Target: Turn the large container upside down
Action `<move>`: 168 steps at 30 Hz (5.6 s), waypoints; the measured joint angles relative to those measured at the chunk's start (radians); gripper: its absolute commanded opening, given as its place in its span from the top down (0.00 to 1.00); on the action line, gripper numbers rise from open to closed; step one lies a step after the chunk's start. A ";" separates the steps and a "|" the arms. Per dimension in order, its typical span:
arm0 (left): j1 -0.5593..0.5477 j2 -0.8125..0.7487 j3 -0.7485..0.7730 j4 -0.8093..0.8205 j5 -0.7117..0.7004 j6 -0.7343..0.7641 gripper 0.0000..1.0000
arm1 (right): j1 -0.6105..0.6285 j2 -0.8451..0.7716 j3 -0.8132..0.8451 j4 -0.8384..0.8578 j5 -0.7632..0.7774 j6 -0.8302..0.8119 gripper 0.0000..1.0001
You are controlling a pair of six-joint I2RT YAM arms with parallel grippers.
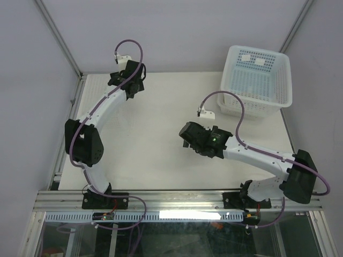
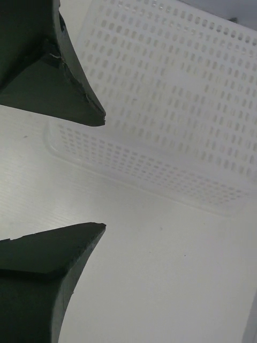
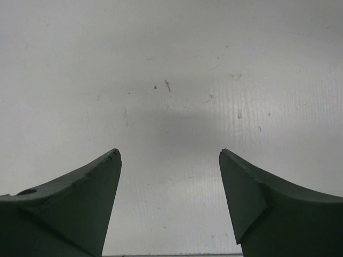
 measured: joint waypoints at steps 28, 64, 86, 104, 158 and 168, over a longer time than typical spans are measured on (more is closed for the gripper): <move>0.116 0.294 0.009 0.153 -0.182 0.254 0.29 | 0.000 0.143 0.088 -0.029 -0.071 0.086 0.23; 0.273 0.340 0.076 0.199 -0.059 0.394 0.20 | 0.000 0.087 0.087 -0.050 -0.011 0.066 0.23; -0.020 -0.101 0.087 0.164 0.212 0.308 0.01 | -0.212 0.086 0.497 0.065 0.088 -0.429 0.14; -0.244 -0.164 -0.219 0.161 0.586 0.043 0.01 | -0.581 0.285 0.871 0.054 -0.019 -0.614 0.17; 0.081 -0.870 -0.285 0.089 0.224 -0.227 0.01 | -0.440 0.319 0.227 0.977 -0.903 0.323 1.00; 0.081 -0.812 -0.290 0.101 0.263 -0.226 0.01 | -0.472 0.341 -0.134 1.473 -0.745 0.658 0.90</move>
